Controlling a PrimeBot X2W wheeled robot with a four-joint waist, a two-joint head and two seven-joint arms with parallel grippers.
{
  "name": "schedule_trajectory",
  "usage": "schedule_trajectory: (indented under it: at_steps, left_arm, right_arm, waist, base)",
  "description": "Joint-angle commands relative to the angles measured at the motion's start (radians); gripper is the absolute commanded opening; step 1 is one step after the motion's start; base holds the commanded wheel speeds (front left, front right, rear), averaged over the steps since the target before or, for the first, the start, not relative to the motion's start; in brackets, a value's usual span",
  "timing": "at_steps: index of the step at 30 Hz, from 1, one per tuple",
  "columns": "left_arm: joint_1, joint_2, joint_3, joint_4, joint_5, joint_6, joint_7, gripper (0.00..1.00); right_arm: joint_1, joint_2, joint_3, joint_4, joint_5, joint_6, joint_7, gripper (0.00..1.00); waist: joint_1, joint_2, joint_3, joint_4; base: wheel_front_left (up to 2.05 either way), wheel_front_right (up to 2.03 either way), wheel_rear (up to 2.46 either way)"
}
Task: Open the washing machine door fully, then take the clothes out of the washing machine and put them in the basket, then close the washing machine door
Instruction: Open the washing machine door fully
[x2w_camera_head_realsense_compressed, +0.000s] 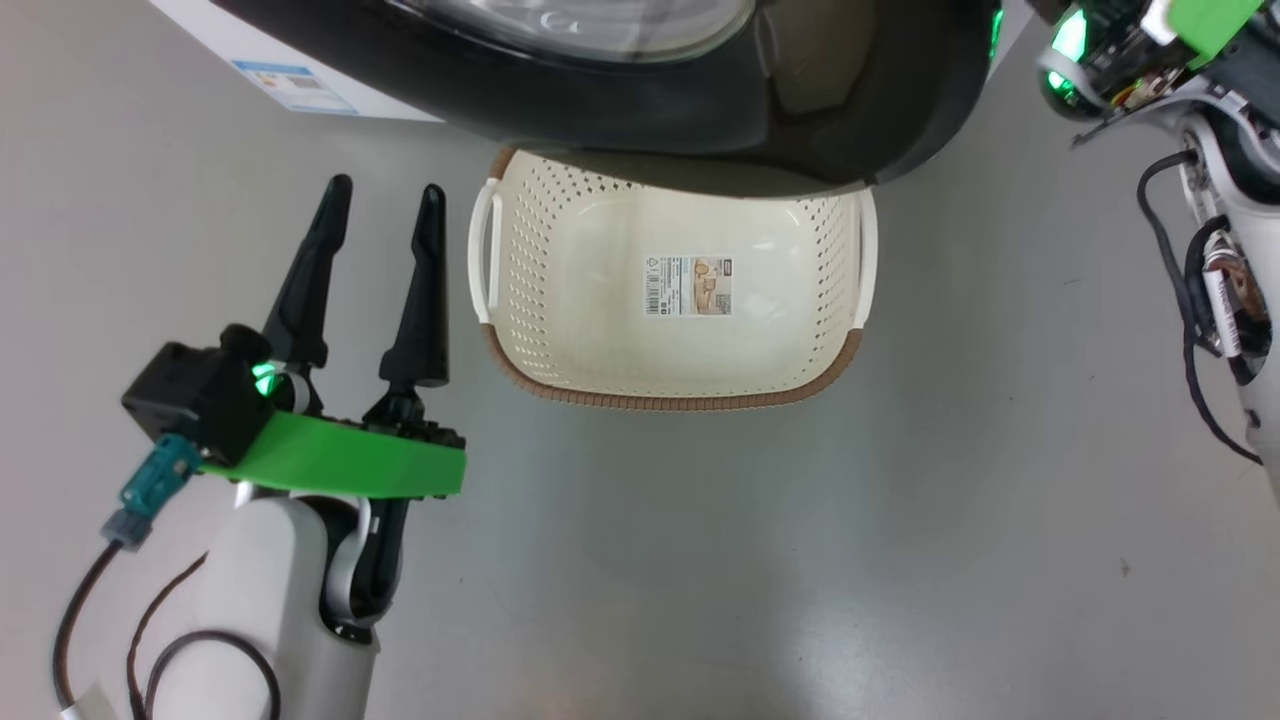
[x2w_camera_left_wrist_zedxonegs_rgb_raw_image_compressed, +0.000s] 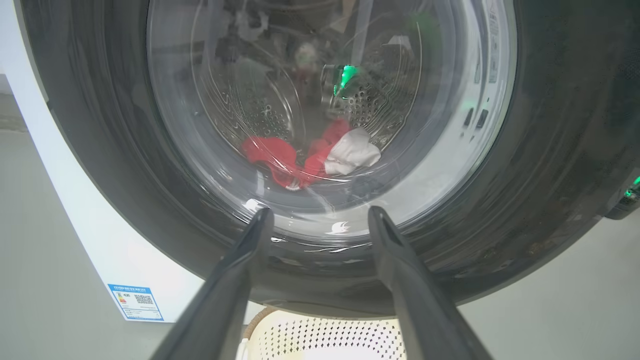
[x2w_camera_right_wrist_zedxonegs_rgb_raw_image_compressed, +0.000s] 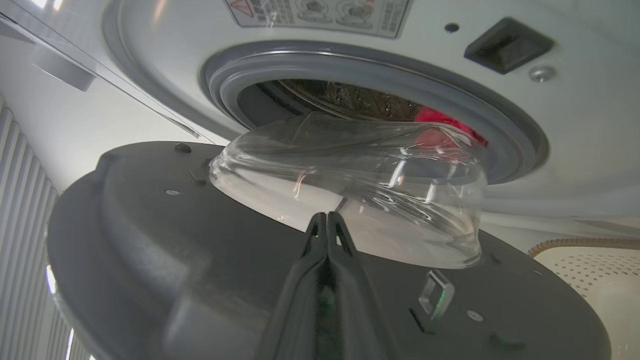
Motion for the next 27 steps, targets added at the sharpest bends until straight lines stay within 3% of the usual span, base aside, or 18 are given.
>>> schedule_trajectory:
  at_steps: [1,20,21,22,23,24,25,27]
  left_arm:
    - [0.028,0.028,0.037,-0.020,0.007,0.004,-0.008,1.00]
    - [0.037,0.028,0.048,-0.024,0.012,-0.002,-0.008,1.00]
    - [0.038,0.028,0.049,-0.025,0.012,-0.002,-0.008,1.00]
    - [0.038,0.028,0.050,-0.025,0.012,-0.002,-0.008,1.00]
    - [0.038,0.028,0.051,-0.026,0.012,-0.001,-0.008,1.00]
    - [0.038,0.028,0.051,-0.027,0.012,-0.001,-0.008,1.00]
    - [0.037,0.028,0.051,-0.028,0.013,-0.001,-0.008,1.00]
    - [0.034,0.028,0.051,-0.029,0.017,-0.002,-0.008,1.00]
  right_arm:
    - [0.025,0.026,0.012,-0.038,-0.015,0.005,0.010,0.00]
    - [0.124,0.048,0.001,-0.067,-0.055,0.005,0.009,0.00]
    - [0.124,0.049,-0.003,-0.061,-0.067,0.005,-0.009,0.06]
    - [0.124,0.051,-0.006,-0.056,-0.080,0.005,-0.027,0.22]
    - [0.124,0.054,-0.010,-0.050,-0.090,0.005,-0.046,0.49]
    - [0.123,0.055,-0.017,-0.047,-0.102,0.005,-0.068,0.85]
    - [0.122,0.057,-0.024,-0.052,-0.113,0.005,-0.091,1.00]
    - [0.130,0.061,-0.039,-0.055,-0.122,0.005,-0.123,1.00]
  waist:
    - [0.0000,0.0000,-0.006,-0.005]
    - [0.0000,0.0000,-0.029,-0.011]
    - [0.0000,0.0000,-0.028,-0.012]
    - [0.0000,0.0000,-0.028,-0.013]
    - [0.0000,0.0000,-0.028,-0.014]
    - [0.0000,0.0000,-0.028,-0.016]
    - [0.0000,0.0000,-0.028,-0.017]
    - [0.0000,0.0000,-0.029,-0.021]
  base:
    - [0.00,0.00,0.00]
    - [0.00,0.00,0.00]
    - [0.00,0.00,0.00]
    - [0.00,0.00,0.00]
    - [0.00,0.00,0.00]
    - [0.00,0.00,0.00]
    - [0.00,0.00,0.00]
    - [0.00,0.00,0.00]
